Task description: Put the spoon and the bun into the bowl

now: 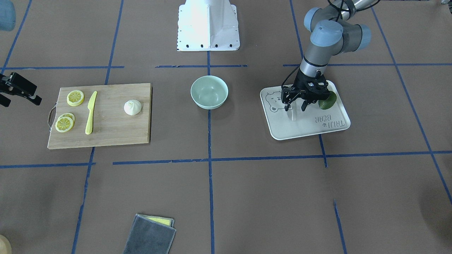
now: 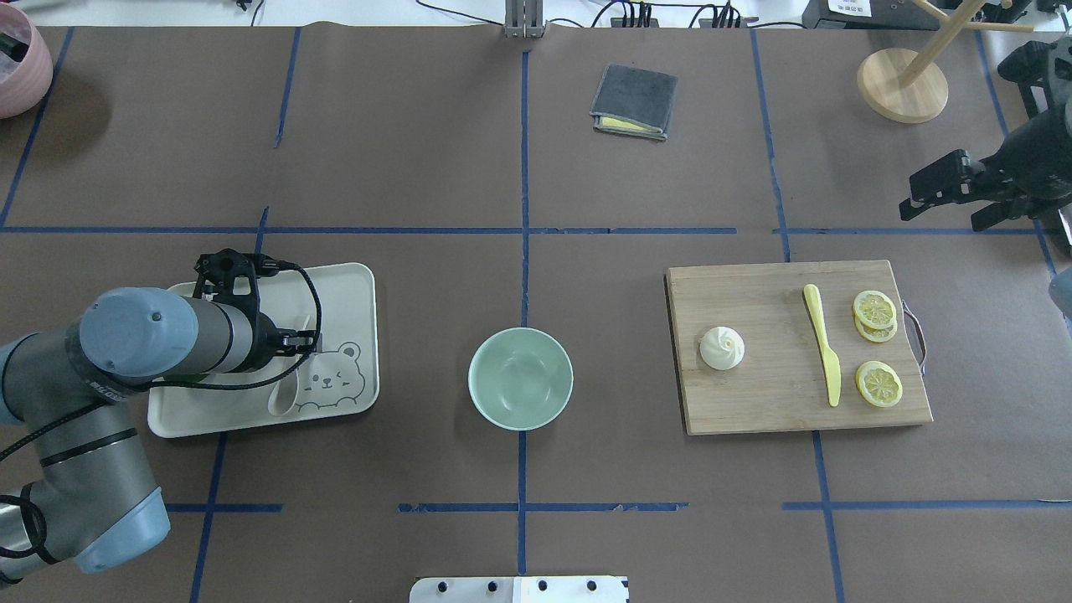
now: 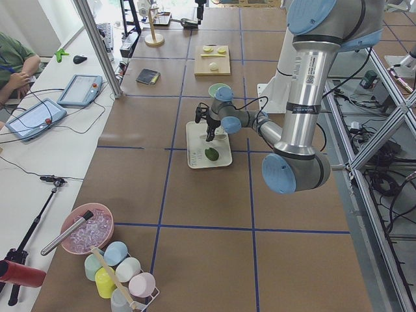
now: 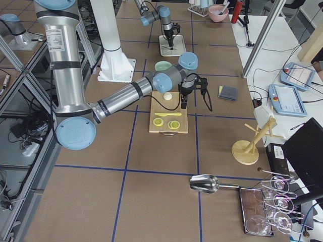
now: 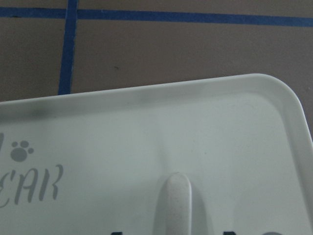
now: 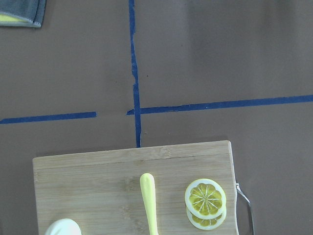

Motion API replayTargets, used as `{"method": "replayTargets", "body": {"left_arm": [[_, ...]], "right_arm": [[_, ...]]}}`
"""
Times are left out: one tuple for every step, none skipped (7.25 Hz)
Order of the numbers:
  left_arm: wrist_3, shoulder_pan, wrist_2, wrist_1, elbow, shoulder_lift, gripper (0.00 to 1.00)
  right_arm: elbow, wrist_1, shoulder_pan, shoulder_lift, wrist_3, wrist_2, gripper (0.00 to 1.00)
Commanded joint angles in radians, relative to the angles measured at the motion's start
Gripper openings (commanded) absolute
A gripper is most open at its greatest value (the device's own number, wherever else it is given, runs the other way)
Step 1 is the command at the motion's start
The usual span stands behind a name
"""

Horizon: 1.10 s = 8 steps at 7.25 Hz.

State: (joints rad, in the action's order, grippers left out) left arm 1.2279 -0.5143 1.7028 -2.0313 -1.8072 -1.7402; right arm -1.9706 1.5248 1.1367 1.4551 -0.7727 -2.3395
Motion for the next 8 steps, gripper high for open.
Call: {"method": "replayTargets", "body": {"left_arm": [[-0.001,0.003,0.000,0.017,-0.008,-0.001,0.33],[-0.001,0.003,0.000,0.017,-0.012,-0.001,0.23],[-0.001,0.003,0.000,0.017,-0.012,0.001,0.08],[-0.001,-0.001,0.000,0.017,-0.015,-0.001,0.00],[-0.001,-0.009,0.000,0.019,-0.033,0.001,0.00],[-0.001,-0.013,0.001,0.058,-0.061,0.004,0.00],[-0.001,-0.021,0.001,0.138,-0.108,-0.010,0.00],[-0.002,-0.089,0.009,0.167,-0.119,-0.054,0.00]], "right_arm": [[-0.001,0.002,-0.018,-0.018,-0.020,0.012,1.00],[-0.001,0.000,-0.018,-0.019,-0.020,0.012,1.00],[-0.001,0.000,-0.021,-0.021,-0.020,0.014,1.00],[-0.001,0.002,-0.025,-0.022,-0.020,0.014,1.00],[-0.001,0.000,-0.034,-0.027,-0.042,0.014,1.00],[-0.001,0.000,-0.053,-0.053,-0.080,0.029,1.00],[-0.001,0.000,-0.086,-0.065,-0.124,0.057,1.00],[0.001,-0.018,-0.119,-0.065,-0.132,0.087,1.00]]}}
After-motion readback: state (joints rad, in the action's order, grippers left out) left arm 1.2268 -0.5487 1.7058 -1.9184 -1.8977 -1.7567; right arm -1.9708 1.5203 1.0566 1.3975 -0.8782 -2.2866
